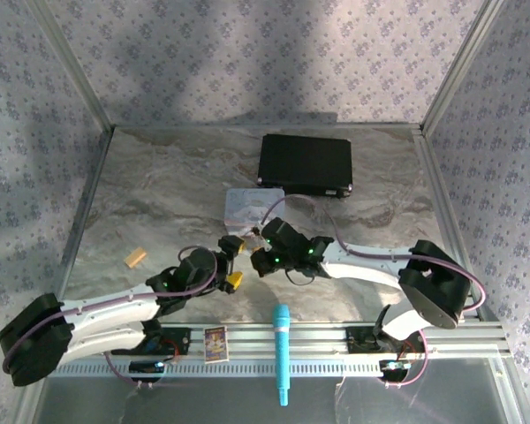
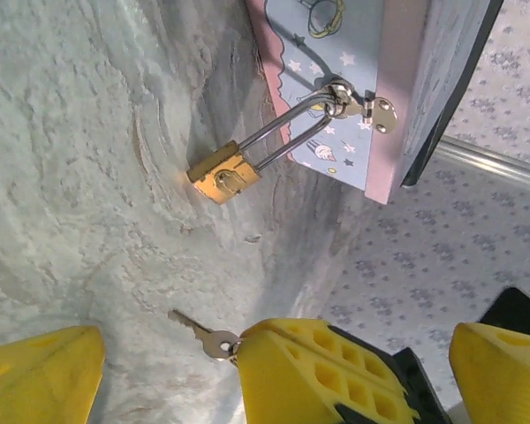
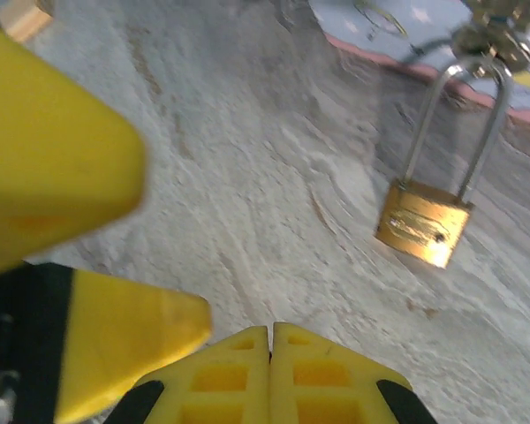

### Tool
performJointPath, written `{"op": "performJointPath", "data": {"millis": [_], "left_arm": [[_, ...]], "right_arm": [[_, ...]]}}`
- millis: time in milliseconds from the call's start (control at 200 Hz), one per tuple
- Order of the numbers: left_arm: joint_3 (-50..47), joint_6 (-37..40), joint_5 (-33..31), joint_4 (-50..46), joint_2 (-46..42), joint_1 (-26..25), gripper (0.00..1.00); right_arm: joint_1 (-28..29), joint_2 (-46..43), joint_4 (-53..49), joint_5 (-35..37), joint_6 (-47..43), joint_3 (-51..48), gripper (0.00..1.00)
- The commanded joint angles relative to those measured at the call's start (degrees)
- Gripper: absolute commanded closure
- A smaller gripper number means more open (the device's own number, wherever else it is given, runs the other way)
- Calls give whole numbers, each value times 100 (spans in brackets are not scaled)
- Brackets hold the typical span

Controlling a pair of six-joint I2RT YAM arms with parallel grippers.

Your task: Unlock the padlock with the key

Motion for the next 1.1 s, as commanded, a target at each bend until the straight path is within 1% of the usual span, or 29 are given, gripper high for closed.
{"op": "performJointPath", "data": {"millis": [0, 85, 165, 230, 335, 455, 545, 715, 805, 944, 1094], "left_arm": [[81, -632, 124, 583, 201, -37, 0], [81, -743, 222, 953, 386, -46, 0], [98, -763, 116, 1161, 441, -57, 0], [107, -768, 23, 1253, 437, -57, 3], [150, -722, 9, 1285, 422, -58, 13], [182, -701, 64, 1048, 435, -49, 33], [129, -745, 81, 952, 428, -48, 44], [19, -711, -36, 632, 214, -7, 56], [22, -640, -41, 425, 92, 44, 60], [26, -543, 11, 282, -11, 104, 74], [124, -409, 91, 30, -56, 137, 84]], "right_arm": [[116, -110, 298, 136, 193, 213, 100], [151, -115, 534, 130, 309, 220, 100], [187, -93, 833, 68, 459, 169, 100], [243, -90, 956, 18, 516, 150, 100], [217, -189, 1164, -169, 657, 1, 100], [153, -337, 1143, -267, 697, -130, 100], [150, -473, 1118, -209, 718, -254, 100], [135, -685, 1010, -112, 710, -333, 100], [119, -705, 1002, -137, 721, -352, 100], [100, -740, 1034, -152, 745, -434, 100], [75, -836, 1020, -119, 754, -457, 100]]}}
